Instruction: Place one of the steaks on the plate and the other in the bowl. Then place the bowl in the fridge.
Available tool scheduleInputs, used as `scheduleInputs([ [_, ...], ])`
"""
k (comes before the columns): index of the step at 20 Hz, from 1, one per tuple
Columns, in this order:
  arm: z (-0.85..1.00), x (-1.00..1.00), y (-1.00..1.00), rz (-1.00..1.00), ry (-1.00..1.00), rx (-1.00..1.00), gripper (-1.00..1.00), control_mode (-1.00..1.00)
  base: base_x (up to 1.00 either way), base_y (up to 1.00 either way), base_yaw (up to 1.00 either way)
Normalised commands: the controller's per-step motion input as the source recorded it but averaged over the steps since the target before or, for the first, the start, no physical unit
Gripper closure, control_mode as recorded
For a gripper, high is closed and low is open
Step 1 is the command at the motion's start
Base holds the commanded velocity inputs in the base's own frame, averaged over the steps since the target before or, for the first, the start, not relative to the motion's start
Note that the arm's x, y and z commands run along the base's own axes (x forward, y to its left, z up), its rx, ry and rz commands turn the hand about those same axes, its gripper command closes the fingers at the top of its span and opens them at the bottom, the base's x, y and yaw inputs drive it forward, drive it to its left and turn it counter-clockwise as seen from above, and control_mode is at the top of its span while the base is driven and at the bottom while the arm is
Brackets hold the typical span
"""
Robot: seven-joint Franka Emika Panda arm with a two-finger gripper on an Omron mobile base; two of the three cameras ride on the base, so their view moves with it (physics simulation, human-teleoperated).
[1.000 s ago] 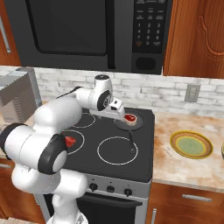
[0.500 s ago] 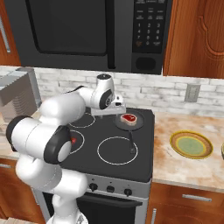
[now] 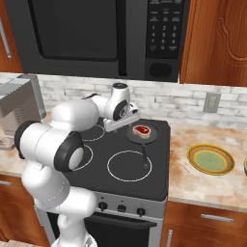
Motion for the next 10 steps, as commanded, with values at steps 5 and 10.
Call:
scheduleInputs([
  [5,0.00,0.26,-0.07,0.44,0.13,-0.17,-1.00,-1.00,0.00,0.00,0.00],
  [10,-0.09,0.19,-0.04,0.31,0.05,-0.07,-1.00,-1.00,0.00,0.00,0.00],
])
